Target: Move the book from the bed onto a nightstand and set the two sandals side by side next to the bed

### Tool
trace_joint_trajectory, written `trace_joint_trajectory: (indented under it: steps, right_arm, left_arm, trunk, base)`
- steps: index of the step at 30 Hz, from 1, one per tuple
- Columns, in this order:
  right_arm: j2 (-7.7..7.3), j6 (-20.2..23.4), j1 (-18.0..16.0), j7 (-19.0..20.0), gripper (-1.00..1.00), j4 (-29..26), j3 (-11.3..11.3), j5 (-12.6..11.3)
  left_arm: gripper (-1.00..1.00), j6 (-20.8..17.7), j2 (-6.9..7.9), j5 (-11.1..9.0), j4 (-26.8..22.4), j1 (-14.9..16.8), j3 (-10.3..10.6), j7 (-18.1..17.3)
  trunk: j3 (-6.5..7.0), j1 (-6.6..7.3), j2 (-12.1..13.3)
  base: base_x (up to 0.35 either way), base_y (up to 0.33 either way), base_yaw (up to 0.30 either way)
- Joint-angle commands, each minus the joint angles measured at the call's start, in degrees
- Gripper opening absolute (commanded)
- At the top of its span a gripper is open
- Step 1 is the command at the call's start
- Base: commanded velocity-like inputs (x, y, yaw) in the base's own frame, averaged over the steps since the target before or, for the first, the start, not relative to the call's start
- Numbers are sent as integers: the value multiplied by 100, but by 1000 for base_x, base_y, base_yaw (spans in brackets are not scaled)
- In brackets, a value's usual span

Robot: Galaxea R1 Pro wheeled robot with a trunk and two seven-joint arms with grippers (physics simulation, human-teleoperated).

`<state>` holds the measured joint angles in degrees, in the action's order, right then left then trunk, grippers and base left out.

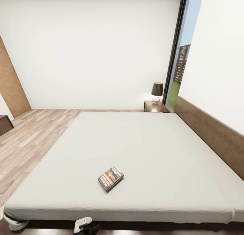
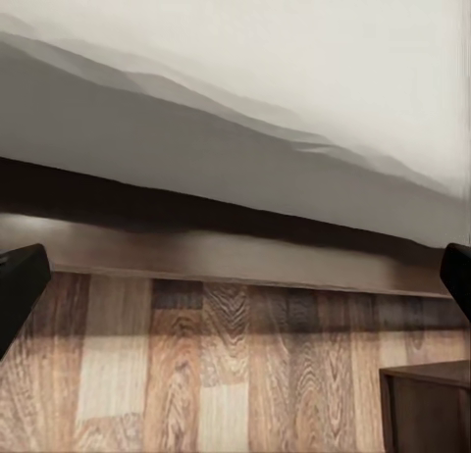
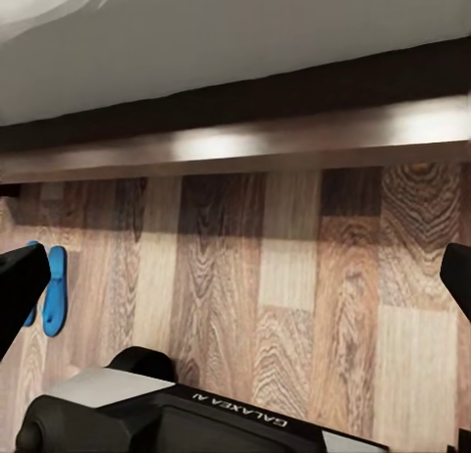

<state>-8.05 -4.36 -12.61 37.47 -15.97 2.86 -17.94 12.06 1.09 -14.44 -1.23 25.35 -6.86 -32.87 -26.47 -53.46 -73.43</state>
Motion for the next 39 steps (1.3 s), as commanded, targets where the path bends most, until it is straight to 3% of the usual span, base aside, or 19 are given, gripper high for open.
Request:
trace_joint_trajectory:
  steps: [1,39]
  right_arm:
    - [-4,-30,-4,7,100,7,30,-26]
    - [-4,-36,-4,6,100,6,39,-26]
  left_arm:
    - [100,6,-6,11,9,5,-44,-32]
    - [100,6,-54,5,9,5,-34,-9]
  trunk:
    - [13,23,38]
    - [695,857,1562]
  base:
    - [0,0,0]
    - [0,0,0]
